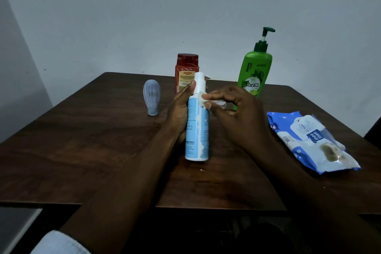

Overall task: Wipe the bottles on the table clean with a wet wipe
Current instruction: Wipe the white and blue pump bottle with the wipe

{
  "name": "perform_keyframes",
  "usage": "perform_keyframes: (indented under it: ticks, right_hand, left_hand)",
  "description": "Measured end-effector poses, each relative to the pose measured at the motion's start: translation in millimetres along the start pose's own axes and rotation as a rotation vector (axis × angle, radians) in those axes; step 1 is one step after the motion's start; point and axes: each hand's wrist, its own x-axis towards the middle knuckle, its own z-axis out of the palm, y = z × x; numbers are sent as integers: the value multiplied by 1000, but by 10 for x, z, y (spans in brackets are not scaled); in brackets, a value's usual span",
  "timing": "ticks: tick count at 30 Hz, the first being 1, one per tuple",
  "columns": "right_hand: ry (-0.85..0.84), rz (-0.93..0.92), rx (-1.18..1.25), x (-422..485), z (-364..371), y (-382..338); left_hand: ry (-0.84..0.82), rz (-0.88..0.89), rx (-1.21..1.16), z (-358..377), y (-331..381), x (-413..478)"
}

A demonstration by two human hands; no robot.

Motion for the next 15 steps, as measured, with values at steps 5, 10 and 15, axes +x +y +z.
perform_keyframes:
  ticks: [5, 10, 15]
  right_hand:
    - [-83, 15, 37, -296, 21, 0]
    - [-152, 34, 57, -684, -8, 6]
    - [-167, 61, 109, -834, -22, 16]
  left_hand:
    - [48, 9, 3, 12, 15, 6]
    - [72, 73, 83, 11, 7, -10]
    - [72, 64, 175, 15, 30, -25]
